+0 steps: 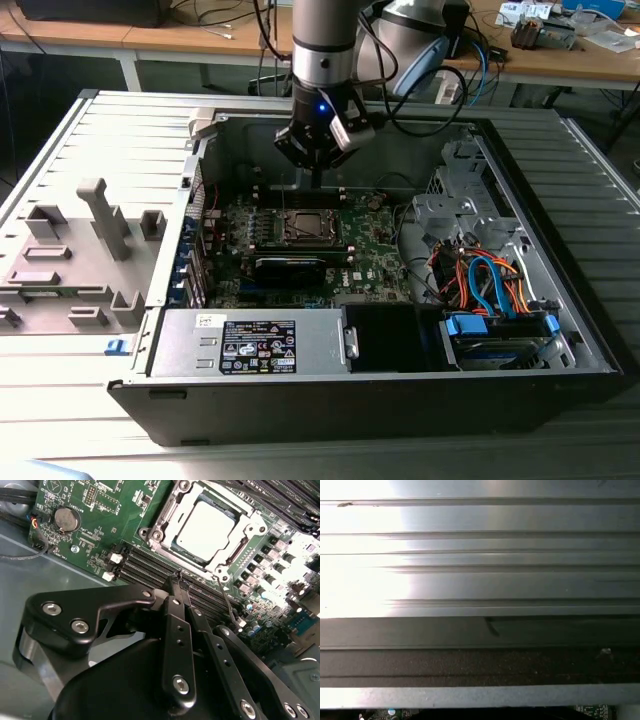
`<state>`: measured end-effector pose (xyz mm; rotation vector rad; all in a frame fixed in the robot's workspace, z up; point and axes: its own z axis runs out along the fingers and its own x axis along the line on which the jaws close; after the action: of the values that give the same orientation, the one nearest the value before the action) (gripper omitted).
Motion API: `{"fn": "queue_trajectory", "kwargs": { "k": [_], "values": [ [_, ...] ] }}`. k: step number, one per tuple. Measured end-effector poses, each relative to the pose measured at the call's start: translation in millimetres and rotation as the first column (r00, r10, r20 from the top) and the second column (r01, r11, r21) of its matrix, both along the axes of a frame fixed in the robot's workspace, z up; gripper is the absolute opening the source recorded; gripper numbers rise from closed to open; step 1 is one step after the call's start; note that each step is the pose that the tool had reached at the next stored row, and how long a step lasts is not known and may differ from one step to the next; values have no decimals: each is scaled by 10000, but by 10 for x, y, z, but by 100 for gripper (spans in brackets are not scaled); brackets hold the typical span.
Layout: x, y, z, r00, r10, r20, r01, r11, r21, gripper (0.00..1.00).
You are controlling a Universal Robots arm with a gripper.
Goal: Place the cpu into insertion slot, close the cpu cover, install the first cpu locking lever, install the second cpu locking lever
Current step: 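Install the first cpu locking lever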
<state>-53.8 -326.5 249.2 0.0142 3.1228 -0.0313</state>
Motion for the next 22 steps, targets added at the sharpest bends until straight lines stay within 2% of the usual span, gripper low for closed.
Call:
{"fn": "queue_trajectory", "kwargs": {
  "k": [8,14,16,22],
  "values": [
    [-9,46,2,10000,0,0,0,10000,-8,11],
    [-22,35,19,10000,0,4,0,10000,-4,11],
    [-31,17,36,10000,0,7,0,10000,48,11],
    [-57,0,84,10000,0,21,0,9999,131,11]
  ]
}}
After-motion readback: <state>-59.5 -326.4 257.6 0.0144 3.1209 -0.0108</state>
